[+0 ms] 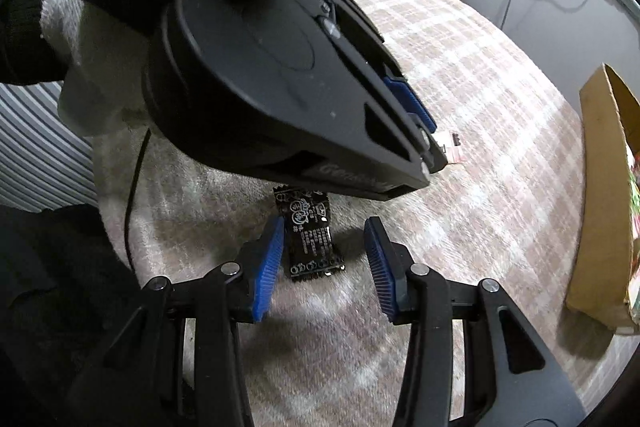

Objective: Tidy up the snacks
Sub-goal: 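Grasp the pink candy stick with the left tool while the right grasps the black candy packet, then carry the pink candy stick and black packet over the box with both tools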

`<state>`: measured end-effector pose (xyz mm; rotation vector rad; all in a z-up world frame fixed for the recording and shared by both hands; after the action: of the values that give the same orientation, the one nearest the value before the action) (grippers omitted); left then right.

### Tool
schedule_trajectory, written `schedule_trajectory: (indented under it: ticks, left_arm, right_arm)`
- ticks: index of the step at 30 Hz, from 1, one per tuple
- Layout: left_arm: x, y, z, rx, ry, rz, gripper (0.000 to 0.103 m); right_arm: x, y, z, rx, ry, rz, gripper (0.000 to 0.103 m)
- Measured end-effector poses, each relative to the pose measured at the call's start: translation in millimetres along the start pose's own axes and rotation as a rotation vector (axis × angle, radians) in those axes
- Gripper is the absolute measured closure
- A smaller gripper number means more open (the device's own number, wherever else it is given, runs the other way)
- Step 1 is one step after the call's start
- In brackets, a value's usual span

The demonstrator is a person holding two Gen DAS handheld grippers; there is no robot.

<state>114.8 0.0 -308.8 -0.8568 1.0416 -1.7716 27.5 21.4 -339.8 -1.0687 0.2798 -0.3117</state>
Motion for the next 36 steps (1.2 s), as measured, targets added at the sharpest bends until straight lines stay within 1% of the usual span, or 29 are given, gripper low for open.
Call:
schedule_trajectory:
  ticks: [2, 3, 4, 8, 12, 16, 18, 19, 21, 22, 24, 25, 29, 31, 34, 36]
  left_arm:
    - [-2, -1, -2, 0.008, -0.005, -0.003, 0.087]
    - [-3, -1, -3, 0.010, -0.002, -0.001, 0.087]
    - [-2, -2, -4, 0.013, 0.001, 0.003, 0.087]
    - [-5, -5, -8, 0.024, -0.023, -0.002, 0.091]
    - [-15, -13, -13, 0.032, -0.068, -0.017, 0.094]
    - [-16, -16, -17, 0.034, -0.069, -0.015, 0.095]
    - [-14, -16, -17, 0.036, -0.055, 0.015, 0.095]
    - [-11, -16, -16, 0.039, -0.045, 0.017, 0.096]
    - [-5, -17, -14, 0.047, -0.060, 0.004, 0.098]
    - [-4, -17, -13, 0.049, -0.064, 0.000, 0.099]
    - [1, -21, -9, 0.071, -0.066, 0.004, 0.099]
    - [3, -24, -7, 0.079, -0.081, -0.016, 0.099]
    - [7, -36, 2, 0.112, -0.102, -0.032, 0.099]
    - [7, -48, 10, 0.136, -0.127, -0.064, 0.099]
    - [15, -63, 30, 0.178, -0.105, -0.064, 0.099]
    - [23, -67, 44, 0.193, -0.097, -0.065, 0.099]
  right_arm:
    - [2, 5, 5, 0.007, -0.001, -0.012, 0.065]
    - [1, 5, 6, 0.008, 0.004, -0.008, 0.074]
    - [2, 6, 7, 0.004, 0.011, -0.006, 0.078]
    - [11, 11, 14, 0.004, 0.027, -0.014, 0.078]
    - [19, 3, 7, 0.016, 0.076, -0.016, 0.078]
    - [33, -7, 2, 0.029, 0.115, -0.036, 0.080]
    - [40, -13, -3, 0.035, 0.147, -0.045, 0.080]
    - [43, -16, -4, 0.039, 0.159, -0.046, 0.080]
    - [52, -24, -7, 0.055, 0.192, -0.060, 0.080]
    - [50, -25, -6, 0.064, 0.206, -0.065, 0.080]
    - [61, -34, -8, 0.083, 0.242, -0.068, 0.080]
    - [67, -41, -8, 0.097, 0.264, -0.074, 0.080]
    - [87, -68, 0, 0.160, 0.322, -0.098, 0.080]
    - [102, -84, 2, 0.191, 0.340, -0.118, 0.080]
    - [122, -106, 11, 0.233, 0.364, -0.155, 0.080]
    - [142, -120, 8, 0.254, 0.381, -0.188, 0.080]
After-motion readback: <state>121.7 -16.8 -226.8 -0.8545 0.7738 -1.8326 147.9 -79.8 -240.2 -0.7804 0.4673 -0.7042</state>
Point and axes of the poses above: each gripper's, at about its wrist camera, not at the fingertips, and y roughly the way its jaws point, x to its right, z to its top, the point moved 8 cm from there along y, roughly the way its jaws point, and after that the axes turned 1 degree about x, right-handed, at the moved point
